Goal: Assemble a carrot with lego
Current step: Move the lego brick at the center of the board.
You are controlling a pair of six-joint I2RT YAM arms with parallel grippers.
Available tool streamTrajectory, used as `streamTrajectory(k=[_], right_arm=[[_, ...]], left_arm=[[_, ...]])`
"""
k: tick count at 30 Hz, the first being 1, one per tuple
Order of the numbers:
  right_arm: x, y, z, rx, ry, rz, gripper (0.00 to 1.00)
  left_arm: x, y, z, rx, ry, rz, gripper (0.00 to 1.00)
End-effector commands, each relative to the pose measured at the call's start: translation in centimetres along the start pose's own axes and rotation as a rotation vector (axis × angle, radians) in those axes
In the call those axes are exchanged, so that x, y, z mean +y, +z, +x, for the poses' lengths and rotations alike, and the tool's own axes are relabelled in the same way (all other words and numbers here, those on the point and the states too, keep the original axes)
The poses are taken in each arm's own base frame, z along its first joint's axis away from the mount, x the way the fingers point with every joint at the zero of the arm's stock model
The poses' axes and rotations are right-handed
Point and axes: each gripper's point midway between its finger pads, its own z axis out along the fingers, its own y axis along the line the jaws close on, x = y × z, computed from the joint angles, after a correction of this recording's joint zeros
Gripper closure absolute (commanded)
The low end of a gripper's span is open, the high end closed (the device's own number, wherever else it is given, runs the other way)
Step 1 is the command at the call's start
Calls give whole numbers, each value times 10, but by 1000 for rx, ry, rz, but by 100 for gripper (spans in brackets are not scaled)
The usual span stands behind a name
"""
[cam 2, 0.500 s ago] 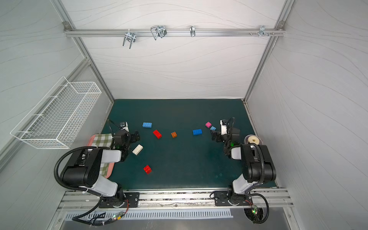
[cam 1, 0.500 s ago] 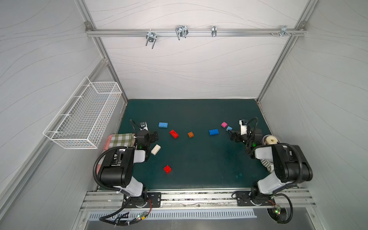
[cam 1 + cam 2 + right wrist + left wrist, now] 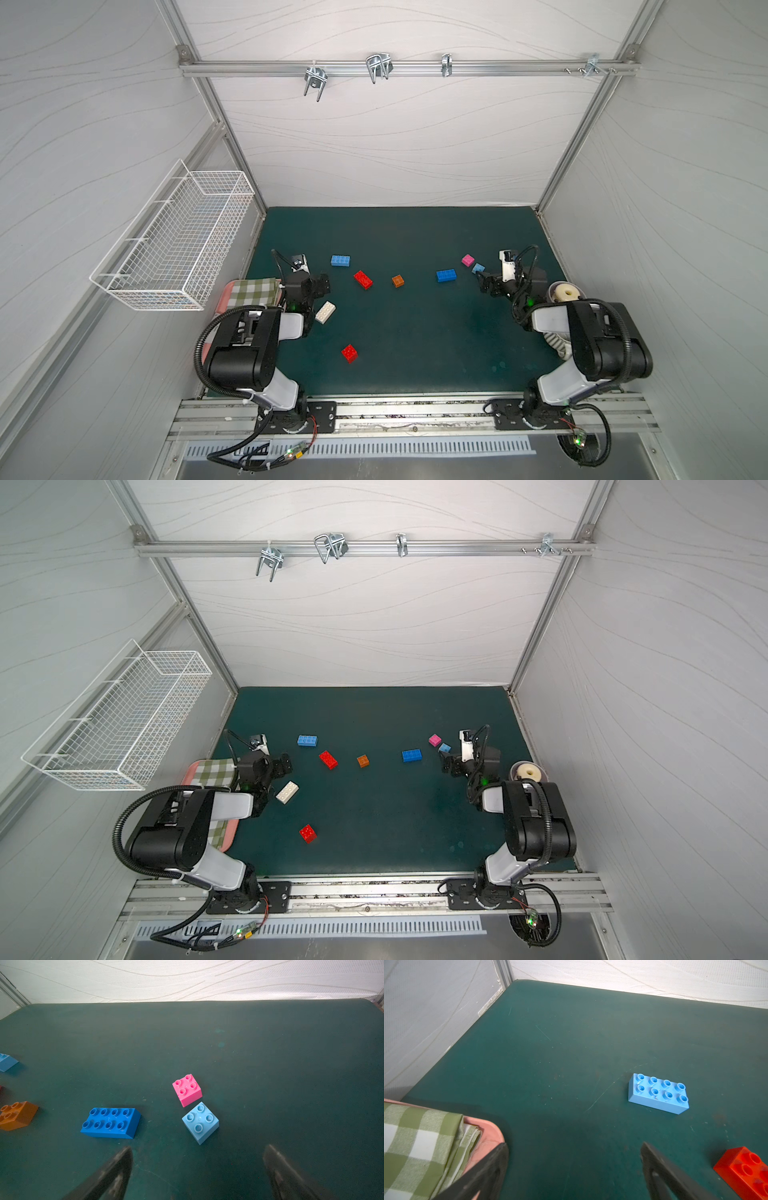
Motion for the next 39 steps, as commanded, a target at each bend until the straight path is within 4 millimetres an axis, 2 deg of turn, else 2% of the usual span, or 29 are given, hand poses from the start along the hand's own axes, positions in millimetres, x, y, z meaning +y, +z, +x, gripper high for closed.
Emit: streamTrajectory(k=[1, 12, 14, 16, 20, 22, 25, 28, 31, 34, 39], right_arm=[[1, 2, -3, -12, -6, -12, 1], [1, 1, -6, -21, -6, -9, 1], [7, 0, -22, -2, -23, -26, 1], [11, 0, -35, 97, -13, -11, 1], [21, 1, -46, 215, 9, 47, 1], [30, 5, -43, 297, 42, 75, 1], [61, 15, -30, 471, -2, 58, 1], [92, 18, -16, 629, -40, 17, 1], [113, 19, 2, 766, -15, -26, 1], [125, 23, 14, 851, 8, -47, 1], [125, 39, 25, 899, -7, -21, 1]], left_arm=[[-1, 0, -24, -75, 0, -3, 1], [-2, -1, -27, -84, 4, 5, 2], [-5, -3, -35, -66, 16, 17, 3], [-5, -6, -41, -17, 25, 10, 3], [0, -17, -51, 49, 5, -27, 3], [2, -22, -57, 87, -23, -53, 3], [-3, -32, -57, 165, -46, -56, 3], [-14, -40, -53, 251, -59, -24, 4], [-24, -48, -44, 332, -75, 20, 5], [-31, -54, -40, 361, -100, 60, 5], [-36, -57, -33, 380, -120, 91, 5]])
